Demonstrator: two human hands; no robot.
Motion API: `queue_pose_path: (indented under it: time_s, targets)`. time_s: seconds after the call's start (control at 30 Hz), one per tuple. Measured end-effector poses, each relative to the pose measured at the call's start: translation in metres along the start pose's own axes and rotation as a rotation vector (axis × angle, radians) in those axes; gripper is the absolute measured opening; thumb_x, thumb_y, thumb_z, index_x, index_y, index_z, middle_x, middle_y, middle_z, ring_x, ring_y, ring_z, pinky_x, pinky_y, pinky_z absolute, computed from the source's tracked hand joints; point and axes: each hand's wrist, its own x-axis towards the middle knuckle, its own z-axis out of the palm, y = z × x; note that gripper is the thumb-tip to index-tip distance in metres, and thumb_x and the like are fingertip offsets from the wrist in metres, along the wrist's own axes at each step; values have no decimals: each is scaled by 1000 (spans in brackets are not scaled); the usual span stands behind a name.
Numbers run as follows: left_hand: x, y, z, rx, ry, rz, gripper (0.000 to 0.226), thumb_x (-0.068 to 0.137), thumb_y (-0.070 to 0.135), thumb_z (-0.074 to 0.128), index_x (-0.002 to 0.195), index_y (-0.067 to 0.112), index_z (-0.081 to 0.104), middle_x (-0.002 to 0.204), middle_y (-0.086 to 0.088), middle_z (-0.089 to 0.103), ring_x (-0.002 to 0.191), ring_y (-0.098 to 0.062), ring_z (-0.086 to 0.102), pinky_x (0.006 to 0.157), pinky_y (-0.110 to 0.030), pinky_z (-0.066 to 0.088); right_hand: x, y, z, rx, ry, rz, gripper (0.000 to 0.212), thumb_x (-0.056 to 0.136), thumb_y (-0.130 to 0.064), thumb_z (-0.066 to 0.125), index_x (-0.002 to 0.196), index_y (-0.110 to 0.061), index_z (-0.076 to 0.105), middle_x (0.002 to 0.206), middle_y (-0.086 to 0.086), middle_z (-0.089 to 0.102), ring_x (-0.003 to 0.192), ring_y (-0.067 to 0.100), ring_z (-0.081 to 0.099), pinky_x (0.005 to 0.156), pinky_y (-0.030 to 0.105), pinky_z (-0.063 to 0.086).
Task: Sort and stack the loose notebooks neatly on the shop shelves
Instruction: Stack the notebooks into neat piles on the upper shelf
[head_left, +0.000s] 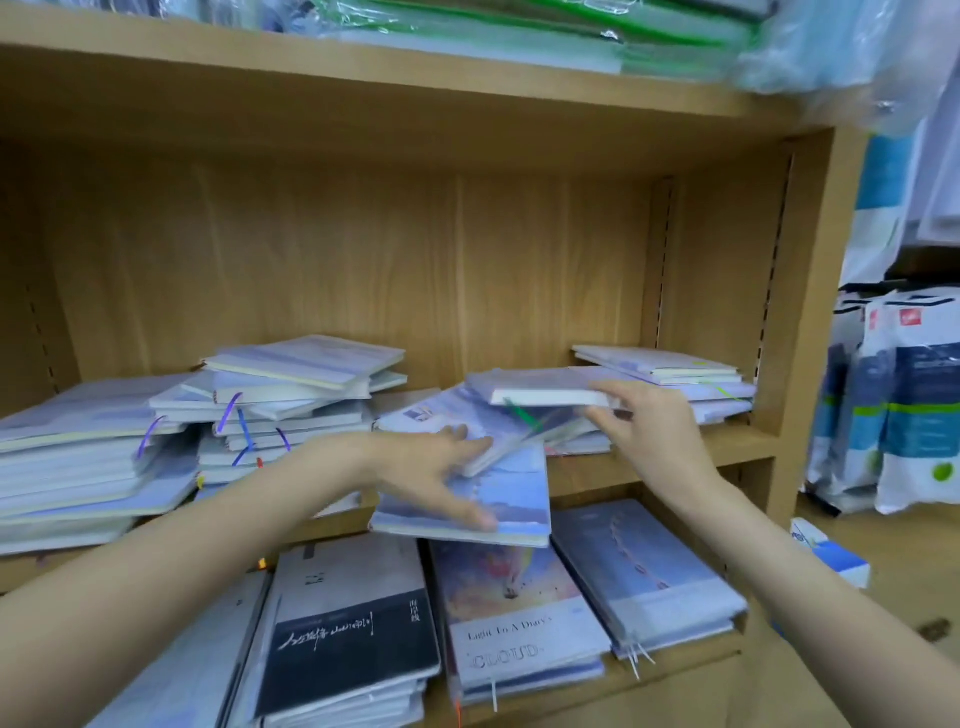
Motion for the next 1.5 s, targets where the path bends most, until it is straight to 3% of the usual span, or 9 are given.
queue_pose_path:
  time_s: [0.07,0.23,0.43,0.6,0.83,0.93,1.1,1.37,1.5]
  targets:
    - [-14,-2,8,20,-6,14,104,75,55,68,150,17,6,156,-6,7,144,-21,9,115,-27,14,0,-4,16,37,-131,-51,38,84,-23,68,119,-8,64,119,10,65,112,24,59,92,26,37]
    - [-6,-12,10,-48,282,45,67,63,54,64,122,24,50,94,0,59,86,-17,52,74,-26,39,18,1,42,145,-406,-35,46,93,-28,56,136,-14,48,148,10,37,138,18,32,108,25,23]
    - [21,-3,8,-24,434,-65,49,77,52,63,106,13,59,62,-1,48,80,-24,55,72,-35,43,30,22,27,131,-323,114,38,96,-18,51,133,-8,47,143,8,43,130,23,40,101,26,29]
    - [42,1,-2,28,652,-254,44,82,46,61,113,16,63,98,-10,67,100,-29,59,77,-32,45,20,56,0,-4,-176,202,30,90,-8,57,120,-4,57,128,15,55,121,28,48,96,29,33]
    - [41,-5,-2,249,510,-294,60,82,50,61,131,22,39,111,-7,62,110,-28,55,90,-36,38,30,96,0,-345,-446,-56,75,85,-23,67,146,-13,25,156,6,17,143,22,15,113,29,14]
    - [43,-7,-12,270,609,-296,75,79,65,53,139,24,36,118,-5,63,129,-26,43,113,-44,18,45,110,7,-374,-419,-135,63,84,-19,64,140,-9,37,146,9,36,139,22,26,109,29,25]
    - [80,-5,-25,-7,383,-74,61,87,54,52,137,20,44,140,0,48,128,-21,43,103,-30,33,59,122,23,-605,-308,-309,57,56,-16,85,108,-7,63,103,10,66,101,26,46,72,39,46]
    - [103,-21,-28,-73,260,-64,45,89,51,51,129,32,53,116,1,60,117,-21,51,90,-26,36,117,98,1,-488,-199,-31,26,93,-27,53,104,-3,55,92,14,51,111,30,42,64,38,40]
    - [108,-21,-26,-45,257,-50,46,90,54,46,132,34,50,137,-3,51,131,-23,40,105,-31,29,142,68,2,-487,-141,65,26,93,-25,51,99,-1,58,98,21,54,104,36,50,67,36,34]
